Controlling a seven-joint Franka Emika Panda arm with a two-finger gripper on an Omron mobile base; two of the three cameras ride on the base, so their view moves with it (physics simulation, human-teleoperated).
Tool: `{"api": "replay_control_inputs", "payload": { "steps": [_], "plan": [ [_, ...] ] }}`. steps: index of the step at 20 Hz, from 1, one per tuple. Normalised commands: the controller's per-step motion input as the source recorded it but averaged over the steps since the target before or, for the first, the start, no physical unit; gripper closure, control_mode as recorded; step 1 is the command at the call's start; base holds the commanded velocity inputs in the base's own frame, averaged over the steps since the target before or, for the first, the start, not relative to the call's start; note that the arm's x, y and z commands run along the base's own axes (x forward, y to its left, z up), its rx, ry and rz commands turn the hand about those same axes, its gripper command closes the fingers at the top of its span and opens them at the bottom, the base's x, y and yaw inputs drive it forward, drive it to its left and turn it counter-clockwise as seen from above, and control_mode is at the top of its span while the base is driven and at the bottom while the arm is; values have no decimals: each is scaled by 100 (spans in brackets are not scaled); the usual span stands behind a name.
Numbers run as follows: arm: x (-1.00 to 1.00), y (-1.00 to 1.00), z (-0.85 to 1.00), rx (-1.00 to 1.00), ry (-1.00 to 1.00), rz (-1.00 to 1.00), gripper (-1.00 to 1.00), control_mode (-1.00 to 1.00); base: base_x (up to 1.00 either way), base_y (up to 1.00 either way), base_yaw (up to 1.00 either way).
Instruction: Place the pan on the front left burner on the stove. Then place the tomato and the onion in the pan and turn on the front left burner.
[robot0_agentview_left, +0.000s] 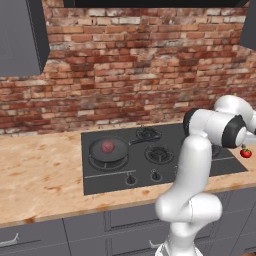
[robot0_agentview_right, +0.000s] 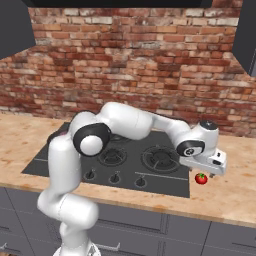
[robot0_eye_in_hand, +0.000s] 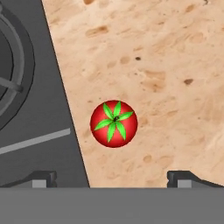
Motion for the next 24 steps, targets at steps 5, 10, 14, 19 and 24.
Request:
{"api": "replay_control_inputs", "payload": {
  "steps": [5, 10, 14, 19, 24],
  "plan": [
    [13, 0, -30, 2, 2, 0, -100, -100, 0, 0, 0],
    [17, 0, -29, 1, 3, 0, -100, -100, 0, 0, 0],
    [17, -7, -24, 0, 1, 0, -100, -100, 0, 0, 0],
    [10, -7, -23, 0, 2, 0, -100, -100, 0, 0, 0],
    [5, -6, -23, 0, 1, 0, -100, -100, 0, 0, 0]
  ]
}}
